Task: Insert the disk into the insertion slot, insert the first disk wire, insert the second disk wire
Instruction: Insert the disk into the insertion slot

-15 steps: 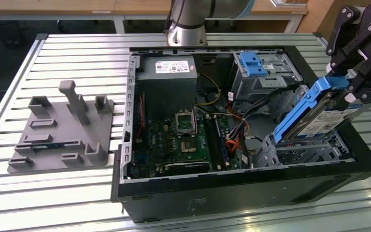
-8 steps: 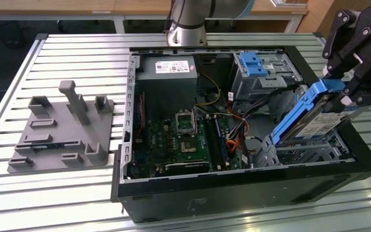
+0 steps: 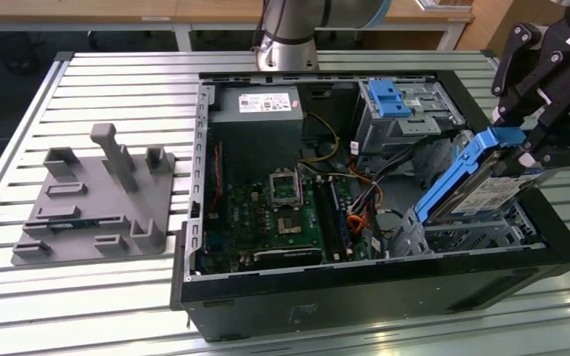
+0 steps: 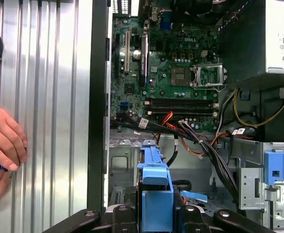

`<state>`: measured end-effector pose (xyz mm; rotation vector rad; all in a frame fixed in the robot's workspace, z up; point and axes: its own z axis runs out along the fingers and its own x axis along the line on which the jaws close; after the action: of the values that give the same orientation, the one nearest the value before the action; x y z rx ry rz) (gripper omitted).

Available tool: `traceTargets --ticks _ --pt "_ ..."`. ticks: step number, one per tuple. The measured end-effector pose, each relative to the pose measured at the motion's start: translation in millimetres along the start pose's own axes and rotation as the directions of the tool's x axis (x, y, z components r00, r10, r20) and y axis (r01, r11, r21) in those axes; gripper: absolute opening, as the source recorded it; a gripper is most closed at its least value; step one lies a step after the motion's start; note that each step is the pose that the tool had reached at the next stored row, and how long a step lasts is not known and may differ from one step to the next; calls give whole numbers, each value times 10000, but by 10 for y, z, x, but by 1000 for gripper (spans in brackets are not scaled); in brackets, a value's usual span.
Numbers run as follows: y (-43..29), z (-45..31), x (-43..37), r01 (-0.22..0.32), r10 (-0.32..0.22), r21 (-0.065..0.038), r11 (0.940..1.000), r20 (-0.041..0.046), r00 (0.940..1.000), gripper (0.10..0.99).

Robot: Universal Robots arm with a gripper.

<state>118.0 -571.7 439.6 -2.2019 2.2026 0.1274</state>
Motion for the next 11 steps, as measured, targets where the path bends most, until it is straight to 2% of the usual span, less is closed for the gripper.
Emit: traceTargets --ticks 11 --pt "-5 118 9 0 0 0 10000 5 10000 365"
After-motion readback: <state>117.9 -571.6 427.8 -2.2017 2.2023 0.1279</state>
